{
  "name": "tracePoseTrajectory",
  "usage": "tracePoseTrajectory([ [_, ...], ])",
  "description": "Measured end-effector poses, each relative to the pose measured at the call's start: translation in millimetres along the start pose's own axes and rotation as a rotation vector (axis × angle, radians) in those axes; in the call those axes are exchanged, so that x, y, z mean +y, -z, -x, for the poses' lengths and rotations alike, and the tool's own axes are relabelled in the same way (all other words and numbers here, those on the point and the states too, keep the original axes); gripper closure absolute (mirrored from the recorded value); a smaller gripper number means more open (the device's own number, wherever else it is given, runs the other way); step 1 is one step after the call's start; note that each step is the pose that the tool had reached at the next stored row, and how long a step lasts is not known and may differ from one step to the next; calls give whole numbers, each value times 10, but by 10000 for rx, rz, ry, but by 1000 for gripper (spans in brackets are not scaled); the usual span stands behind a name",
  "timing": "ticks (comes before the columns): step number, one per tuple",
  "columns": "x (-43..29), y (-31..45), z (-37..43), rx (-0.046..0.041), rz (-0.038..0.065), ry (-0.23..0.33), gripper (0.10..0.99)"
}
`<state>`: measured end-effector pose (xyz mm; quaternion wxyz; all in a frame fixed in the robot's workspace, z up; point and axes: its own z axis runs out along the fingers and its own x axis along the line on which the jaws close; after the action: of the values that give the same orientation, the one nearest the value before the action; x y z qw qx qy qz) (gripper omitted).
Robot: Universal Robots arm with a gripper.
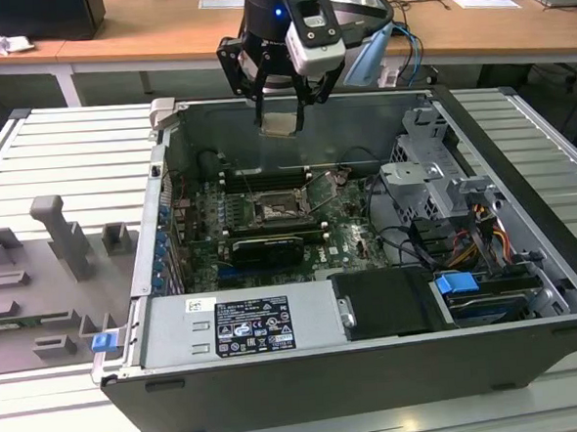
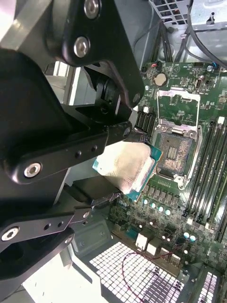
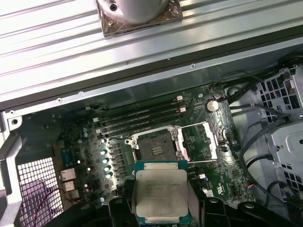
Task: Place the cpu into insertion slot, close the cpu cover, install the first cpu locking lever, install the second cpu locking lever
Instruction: 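Place the cpu into insertion slot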
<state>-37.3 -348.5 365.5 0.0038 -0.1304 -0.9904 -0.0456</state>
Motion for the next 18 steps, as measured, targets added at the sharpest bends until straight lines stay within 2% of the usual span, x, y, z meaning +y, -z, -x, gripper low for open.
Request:
tracePoseTrajectory([
  [13, -1, -15, 0, -64, 15, -717, 557],
  [18, -3, -34, 1, -72, 15, -797, 557],
])
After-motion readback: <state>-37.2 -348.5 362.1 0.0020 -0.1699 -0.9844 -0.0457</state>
